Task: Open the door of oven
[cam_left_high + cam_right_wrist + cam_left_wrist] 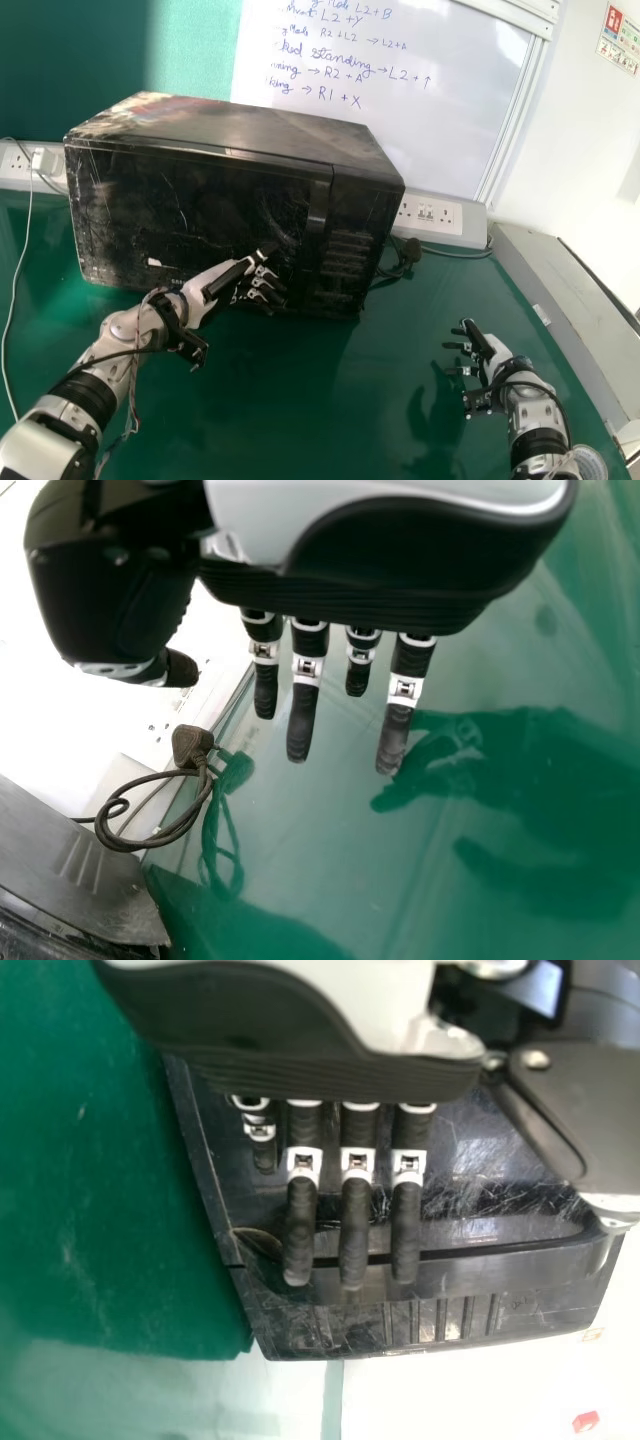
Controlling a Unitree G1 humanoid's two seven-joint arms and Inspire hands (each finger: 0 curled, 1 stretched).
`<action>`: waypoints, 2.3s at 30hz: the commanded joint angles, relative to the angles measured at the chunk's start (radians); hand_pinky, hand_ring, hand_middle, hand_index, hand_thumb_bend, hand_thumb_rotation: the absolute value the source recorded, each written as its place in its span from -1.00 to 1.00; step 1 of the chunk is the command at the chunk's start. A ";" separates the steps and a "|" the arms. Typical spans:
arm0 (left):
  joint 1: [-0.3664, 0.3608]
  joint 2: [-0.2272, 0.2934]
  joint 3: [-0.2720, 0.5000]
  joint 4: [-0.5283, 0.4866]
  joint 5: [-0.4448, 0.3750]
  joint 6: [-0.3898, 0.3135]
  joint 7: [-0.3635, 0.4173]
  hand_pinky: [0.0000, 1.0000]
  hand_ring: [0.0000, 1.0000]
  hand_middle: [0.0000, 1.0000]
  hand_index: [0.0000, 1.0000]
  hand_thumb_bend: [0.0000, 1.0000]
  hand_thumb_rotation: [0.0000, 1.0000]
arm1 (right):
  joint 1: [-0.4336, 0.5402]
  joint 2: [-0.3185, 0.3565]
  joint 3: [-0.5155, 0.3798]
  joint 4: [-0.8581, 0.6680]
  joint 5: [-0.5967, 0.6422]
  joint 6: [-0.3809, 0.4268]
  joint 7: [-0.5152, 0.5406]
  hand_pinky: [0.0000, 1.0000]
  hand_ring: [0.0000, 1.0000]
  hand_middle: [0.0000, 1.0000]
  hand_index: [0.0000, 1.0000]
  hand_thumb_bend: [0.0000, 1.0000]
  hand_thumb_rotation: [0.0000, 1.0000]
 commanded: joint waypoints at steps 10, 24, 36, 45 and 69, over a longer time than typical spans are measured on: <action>-0.007 0.004 -0.003 -0.005 0.003 -0.010 0.004 -0.33 -0.18 -0.02 -0.02 -0.01 -0.85 | 0.003 0.008 0.006 0.009 -0.006 0.003 0.011 -0.05 0.22 0.50 0.79 -0.10 -0.08; -0.002 -0.005 0.019 -0.013 -0.025 0.001 0.000 -0.33 -0.15 0.04 0.08 0.04 -0.28 | 0.002 0.008 -0.001 0.010 -0.002 0.009 0.017 -0.01 0.30 0.47 0.77 -0.14 -0.15; 0.014 -0.045 0.101 -0.013 -0.133 -0.013 -0.029 -0.12 0.26 0.49 0.57 0.74 0.91 | 0.003 0.004 0.022 0.008 -0.024 -0.005 0.018 0.17 0.27 0.48 0.77 -0.15 -0.10; 0.025 -0.053 0.114 -0.036 -0.149 -0.023 -0.055 -0.10 0.27 0.42 0.61 0.81 0.87 | 0.002 0.003 0.015 0.010 -0.015 0.000 0.026 0.11 0.27 0.46 0.78 -0.11 -0.11; 0.033 -0.071 0.120 -0.037 -0.175 -0.048 -0.065 0.20 0.75 0.87 0.84 1.00 0.89 | 0.002 0.003 0.006 0.011 -0.010 0.003 0.033 0.21 0.31 0.45 0.78 -0.12 -0.10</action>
